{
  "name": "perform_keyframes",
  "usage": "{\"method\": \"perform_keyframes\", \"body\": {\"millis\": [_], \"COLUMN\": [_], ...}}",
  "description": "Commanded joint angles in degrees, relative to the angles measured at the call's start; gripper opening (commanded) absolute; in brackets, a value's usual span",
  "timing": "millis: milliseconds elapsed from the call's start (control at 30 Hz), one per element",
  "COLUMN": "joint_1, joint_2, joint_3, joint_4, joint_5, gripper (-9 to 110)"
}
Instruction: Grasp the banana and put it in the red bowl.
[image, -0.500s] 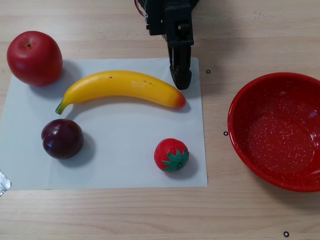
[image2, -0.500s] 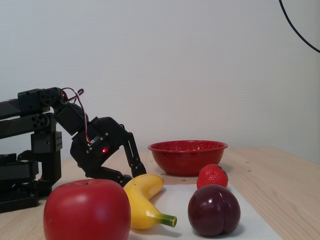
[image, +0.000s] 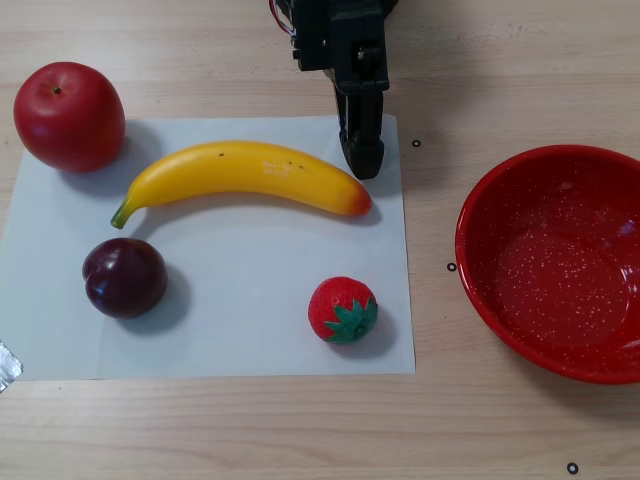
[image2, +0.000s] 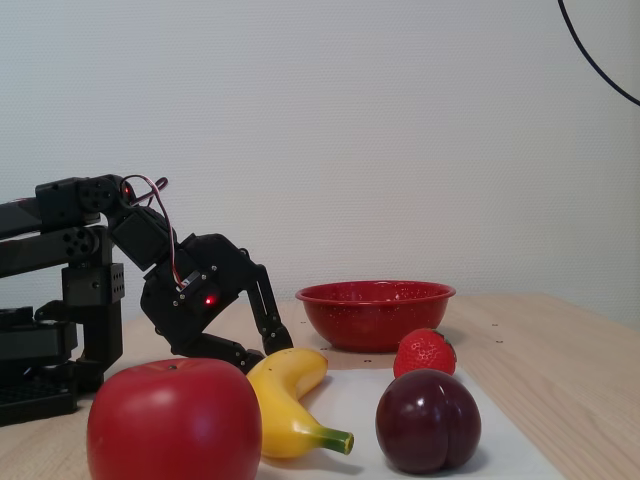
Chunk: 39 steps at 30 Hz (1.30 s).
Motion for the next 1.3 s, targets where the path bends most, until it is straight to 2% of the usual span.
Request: {"method": "perform_keyframes", "body": {"millis": [0, 300, 633, 1000, 1267], "joint_1": [0.1, 0.0, -0.6, -2.9, -7.1], "joint_2": [-0.6, -0.8, -6.5, -18.2, -29.7], "joint_3": [0.3, -0.4, -8.4, -28.4, -45.6], "joint_4": [0.9, 2.8, 7.2, 19.8, 31.6], "joint_5": [0.6, 0.7, 0.3, 0.6, 6.7], "gripper": [0, 0, 0, 0, 0]}}
